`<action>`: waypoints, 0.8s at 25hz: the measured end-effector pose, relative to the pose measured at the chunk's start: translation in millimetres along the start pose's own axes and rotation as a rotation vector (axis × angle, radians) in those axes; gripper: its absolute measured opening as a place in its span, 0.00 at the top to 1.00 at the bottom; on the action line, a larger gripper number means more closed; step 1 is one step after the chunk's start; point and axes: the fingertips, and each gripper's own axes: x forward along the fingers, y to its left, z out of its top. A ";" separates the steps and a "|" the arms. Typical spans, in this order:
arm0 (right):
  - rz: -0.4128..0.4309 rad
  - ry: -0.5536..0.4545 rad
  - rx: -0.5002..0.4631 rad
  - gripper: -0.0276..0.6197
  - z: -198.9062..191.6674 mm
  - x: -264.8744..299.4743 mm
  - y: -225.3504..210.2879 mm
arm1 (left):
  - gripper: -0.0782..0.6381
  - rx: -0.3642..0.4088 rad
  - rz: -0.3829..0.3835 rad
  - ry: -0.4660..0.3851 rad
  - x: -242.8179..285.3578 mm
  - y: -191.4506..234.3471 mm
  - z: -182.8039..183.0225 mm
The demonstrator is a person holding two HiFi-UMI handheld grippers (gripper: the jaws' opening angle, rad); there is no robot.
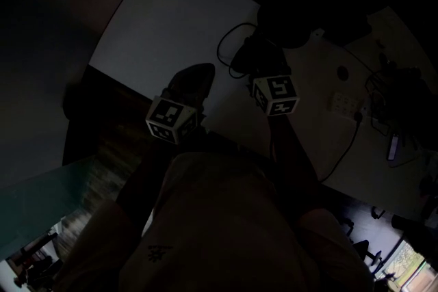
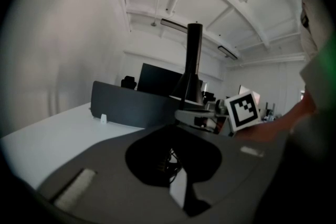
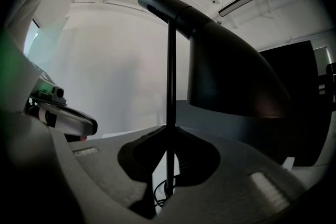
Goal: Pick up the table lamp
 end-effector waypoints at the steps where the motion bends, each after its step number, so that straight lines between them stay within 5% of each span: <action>1: 0.008 -0.002 -0.002 0.91 0.3 0.3 1.0 | 0.89 -0.008 0.005 -0.002 0.2 0.6 1.5; 20: 0.080 -0.045 0.039 0.91 16.4 -14.7 3.4 | 0.89 0.029 0.003 0.000 -0.8 -5.7 -3.2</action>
